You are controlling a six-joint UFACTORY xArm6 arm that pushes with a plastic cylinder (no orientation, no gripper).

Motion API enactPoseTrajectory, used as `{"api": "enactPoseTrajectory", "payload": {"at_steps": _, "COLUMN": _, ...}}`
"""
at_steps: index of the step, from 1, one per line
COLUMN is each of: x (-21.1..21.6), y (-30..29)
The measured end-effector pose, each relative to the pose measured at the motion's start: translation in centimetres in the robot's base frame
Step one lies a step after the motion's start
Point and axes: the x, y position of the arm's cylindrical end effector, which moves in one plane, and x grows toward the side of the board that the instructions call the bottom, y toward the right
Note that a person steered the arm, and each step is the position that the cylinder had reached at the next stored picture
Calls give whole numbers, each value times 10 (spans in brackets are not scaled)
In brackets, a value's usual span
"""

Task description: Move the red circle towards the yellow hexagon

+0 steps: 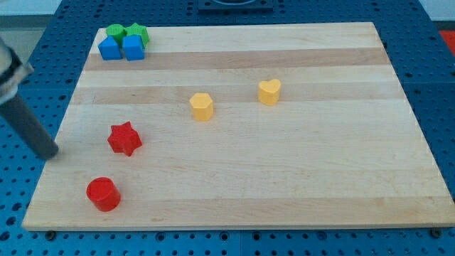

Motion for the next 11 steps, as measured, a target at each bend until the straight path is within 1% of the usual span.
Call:
{"api": "enactPoseTrajectory", "payload": {"at_steps": 2, "x": 66, "y": 61}}
{"api": "enactPoseTrajectory", "payload": {"at_steps": 3, "x": 82, "y": 92}}
{"api": "enactPoseTrajectory", "payload": {"at_steps": 4, "x": 64, "y": 111}}
{"api": "enactPoseTrajectory", "payload": {"at_steps": 5, "x": 37, "y": 125}}
{"api": "enactPoseTrajectory", "payload": {"at_steps": 6, "x": 28, "y": 166}}
{"api": "enactPoseTrajectory", "payload": {"at_steps": 7, "x": 9, "y": 203}}
{"api": "enactPoseTrajectory", "payload": {"at_steps": 8, "x": -24, "y": 216}}
{"api": "enactPoseTrajectory", "payload": {"at_steps": 9, "x": -44, "y": 229}}
{"api": "enactPoseTrajectory", "payload": {"at_steps": 10, "x": -41, "y": 230}}
{"api": "enactPoseTrajectory", "payload": {"at_steps": 11, "x": 15, "y": 199}}
